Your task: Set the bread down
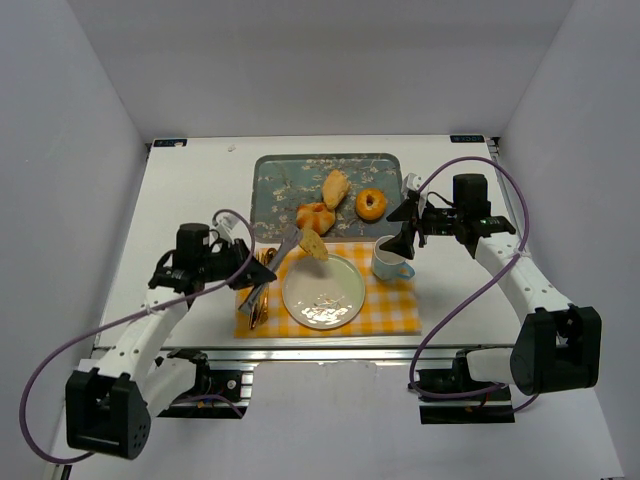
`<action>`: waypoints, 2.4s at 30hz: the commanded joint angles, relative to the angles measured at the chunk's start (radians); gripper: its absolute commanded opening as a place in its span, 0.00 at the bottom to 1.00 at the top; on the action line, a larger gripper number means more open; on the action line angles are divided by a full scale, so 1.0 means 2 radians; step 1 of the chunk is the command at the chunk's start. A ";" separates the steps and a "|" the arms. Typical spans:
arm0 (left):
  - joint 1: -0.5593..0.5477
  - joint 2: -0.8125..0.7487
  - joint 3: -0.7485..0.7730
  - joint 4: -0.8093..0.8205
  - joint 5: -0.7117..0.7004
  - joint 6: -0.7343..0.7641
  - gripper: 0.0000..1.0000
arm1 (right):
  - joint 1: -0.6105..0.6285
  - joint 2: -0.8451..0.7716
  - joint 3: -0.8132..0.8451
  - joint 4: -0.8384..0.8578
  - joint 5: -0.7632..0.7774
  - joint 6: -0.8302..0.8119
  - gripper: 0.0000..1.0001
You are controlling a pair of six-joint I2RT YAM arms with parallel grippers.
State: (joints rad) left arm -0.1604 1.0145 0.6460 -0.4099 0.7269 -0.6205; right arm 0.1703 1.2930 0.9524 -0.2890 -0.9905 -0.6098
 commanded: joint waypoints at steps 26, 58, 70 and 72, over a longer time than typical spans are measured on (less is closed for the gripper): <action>-0.093 -0.013 0.005 -0.037 -0.075 -0.007 0.52 | -0.002 -0.021 0.014 -0.012 -0.009 -0.010 0.87; 0.006 0.276 0.249 -0.051 -0.074 -0.019 0.57 | -0.002 -0.025 0.009 -0.015 -0.007 -0.013 0.89; 0.006 0.309 0.245 -0.058 -0.019 0.000 0.57 | -0.002 -0.022 0.010 -0.009 -0.008 -0.011 0.89; 0.006 0.313 0.245 -0.061 -0.016 0.001 0.56 | -0.002 -0.022 0.009 -0.009 -0.008 -0.010 0.89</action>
State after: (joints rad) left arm -0.1524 1.6466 1.1088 -0.5247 0.6456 -0.6430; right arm 0.1703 1.2690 0.9535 -0.3149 -0.9905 -0.6312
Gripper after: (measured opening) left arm 0.568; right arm 0.892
